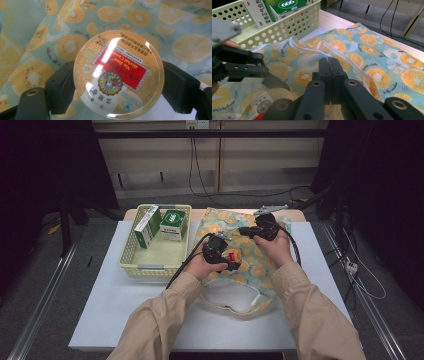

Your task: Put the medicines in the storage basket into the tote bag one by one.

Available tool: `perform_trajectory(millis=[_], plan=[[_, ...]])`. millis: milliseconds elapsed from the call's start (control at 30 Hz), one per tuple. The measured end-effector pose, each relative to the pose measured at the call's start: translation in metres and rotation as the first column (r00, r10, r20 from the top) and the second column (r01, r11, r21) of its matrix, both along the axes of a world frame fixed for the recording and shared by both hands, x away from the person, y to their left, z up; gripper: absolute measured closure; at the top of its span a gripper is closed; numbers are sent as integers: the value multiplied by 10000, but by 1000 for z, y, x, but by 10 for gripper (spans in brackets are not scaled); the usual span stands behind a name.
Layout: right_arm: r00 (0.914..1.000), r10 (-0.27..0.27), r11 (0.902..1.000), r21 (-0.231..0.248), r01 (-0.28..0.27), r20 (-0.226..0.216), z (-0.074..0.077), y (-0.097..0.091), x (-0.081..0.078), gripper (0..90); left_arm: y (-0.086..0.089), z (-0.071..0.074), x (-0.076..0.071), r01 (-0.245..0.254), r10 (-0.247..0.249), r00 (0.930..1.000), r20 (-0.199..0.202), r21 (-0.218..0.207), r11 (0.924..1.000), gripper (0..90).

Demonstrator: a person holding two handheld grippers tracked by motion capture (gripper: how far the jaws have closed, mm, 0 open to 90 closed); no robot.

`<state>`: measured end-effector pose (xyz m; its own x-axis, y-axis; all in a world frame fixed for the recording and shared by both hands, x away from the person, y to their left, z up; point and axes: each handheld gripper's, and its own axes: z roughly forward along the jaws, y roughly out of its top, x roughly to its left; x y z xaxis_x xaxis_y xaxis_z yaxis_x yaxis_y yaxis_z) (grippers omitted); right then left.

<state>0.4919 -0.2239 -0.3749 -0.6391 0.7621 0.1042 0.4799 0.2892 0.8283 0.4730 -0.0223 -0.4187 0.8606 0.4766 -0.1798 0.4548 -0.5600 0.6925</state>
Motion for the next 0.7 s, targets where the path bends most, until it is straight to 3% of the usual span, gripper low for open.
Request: perform_trajectory(millis=[100, 433, 500, 567, 600, 700], plan=[[10000, -9, 10000, -31, 9, 9, -1, 0, 1, 900, -4, -5, 2, -24, 21, 9999, 132, 208, 9998, 203], [9988, -429, 9991, -2, 429, -222, -14, -6, 10, 900, -17, -15, 7, -46, 42, 9998, 173, 224, 9997, 203], [9987, -479, 9988, 77, 481, -193, -15, -6, 12, 900, -20, -19, 9, -203, 193, 9995, 243, 413, 9989, 203], [9986, -481, 9988, 114, 484, -223, -15, -6, 12, 900, -21, -22, 10, -226, 193, 9987, 481, 696, 9973, 203], [9985, -486, 9987, 125, 489, -248, -16, -6, 12, 900, -21, -23, 10, -474, 417, 9968, 677, 851, 9952, 202], [9987, -456, 9989, 87, 458, -239, -16, -6, 12, 900, -20, -25, 12, -286, 252, 9982, 542, 624, 9976, 201]])
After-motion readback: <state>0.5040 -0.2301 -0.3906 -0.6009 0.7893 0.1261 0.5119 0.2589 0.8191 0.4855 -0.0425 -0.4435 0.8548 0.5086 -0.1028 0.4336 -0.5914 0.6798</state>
